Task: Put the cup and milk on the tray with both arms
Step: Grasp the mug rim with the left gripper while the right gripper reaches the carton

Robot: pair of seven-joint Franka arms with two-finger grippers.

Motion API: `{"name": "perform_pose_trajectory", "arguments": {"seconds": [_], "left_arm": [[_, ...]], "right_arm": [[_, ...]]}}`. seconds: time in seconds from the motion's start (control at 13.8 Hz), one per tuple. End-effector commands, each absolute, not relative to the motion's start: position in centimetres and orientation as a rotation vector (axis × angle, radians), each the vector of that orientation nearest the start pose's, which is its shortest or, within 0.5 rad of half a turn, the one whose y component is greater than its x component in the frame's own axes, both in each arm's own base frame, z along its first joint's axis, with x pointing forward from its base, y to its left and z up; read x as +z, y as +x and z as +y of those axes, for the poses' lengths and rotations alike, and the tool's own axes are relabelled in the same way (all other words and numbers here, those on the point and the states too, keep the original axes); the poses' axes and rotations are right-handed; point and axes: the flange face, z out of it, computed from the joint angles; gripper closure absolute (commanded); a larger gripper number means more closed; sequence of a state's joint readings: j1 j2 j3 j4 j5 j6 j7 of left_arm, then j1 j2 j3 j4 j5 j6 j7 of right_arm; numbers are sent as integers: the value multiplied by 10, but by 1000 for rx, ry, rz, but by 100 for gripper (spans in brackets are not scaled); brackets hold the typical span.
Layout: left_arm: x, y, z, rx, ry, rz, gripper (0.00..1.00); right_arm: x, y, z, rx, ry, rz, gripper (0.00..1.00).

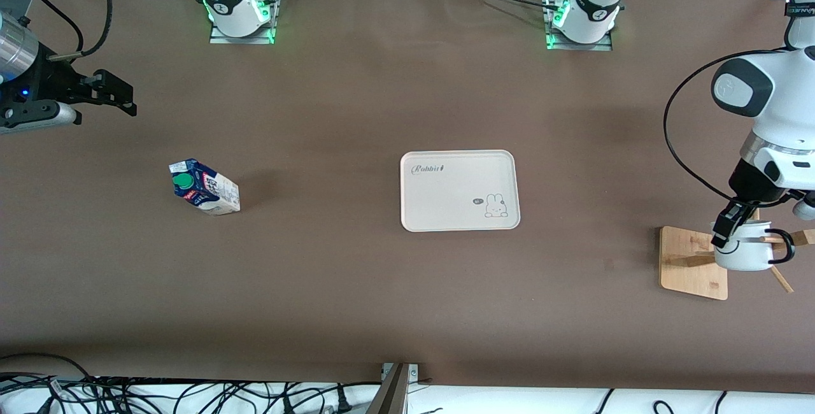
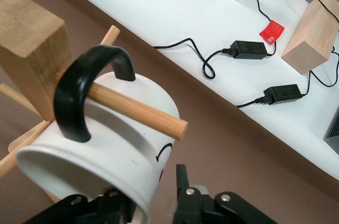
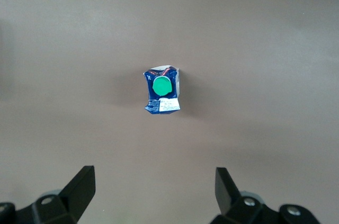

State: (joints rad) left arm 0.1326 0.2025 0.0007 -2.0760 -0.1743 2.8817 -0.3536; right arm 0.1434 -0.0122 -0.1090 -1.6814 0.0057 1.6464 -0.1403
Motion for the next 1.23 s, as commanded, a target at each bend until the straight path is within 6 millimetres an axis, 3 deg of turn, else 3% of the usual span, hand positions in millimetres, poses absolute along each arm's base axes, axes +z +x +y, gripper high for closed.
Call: {"name": "perform_pose_trajectory", "arguments": {"seconds": [0.0,0.14,0.22,0.29,0.36,0.43,0.51,0.65,0.94,1.16], "left_arm": [[406,619,94,-987,-3008,-921,74],[410,619,93,-996,-3008,-890,78],[410,619,93,-997,-3011,-846,80],[411,619,93,-999,-3013,-817,89],[414,617,93,-1004,-3012,-806,90],[415,617,92,-1007,-3012,-801,90],[415,617,92,-1007,-3012,-798,100],[424,615,89,-1014,-3018,-751,100],[432,612,78,-1025,-3031,-654,100],[443,607,57,-938,-3091,-573,100]], "right_arm": [[592,557,22,10,-3102,-283,0],[590,559,21,4,-3095,-276,0],[580,566,21,29,-3093,-273,0],[570,574,22,53,-3095,-270,0],[556,583,25,89,-3094,-274,0],[527,593,28,172,-3093,-277,0],[514,597,29,212,-3084,-275,0],[499,602,30,228,-3080,-304,0],[425,625,46,215,-3084,-333,0],[405,625,47,224,-3085,-335,0]]}}
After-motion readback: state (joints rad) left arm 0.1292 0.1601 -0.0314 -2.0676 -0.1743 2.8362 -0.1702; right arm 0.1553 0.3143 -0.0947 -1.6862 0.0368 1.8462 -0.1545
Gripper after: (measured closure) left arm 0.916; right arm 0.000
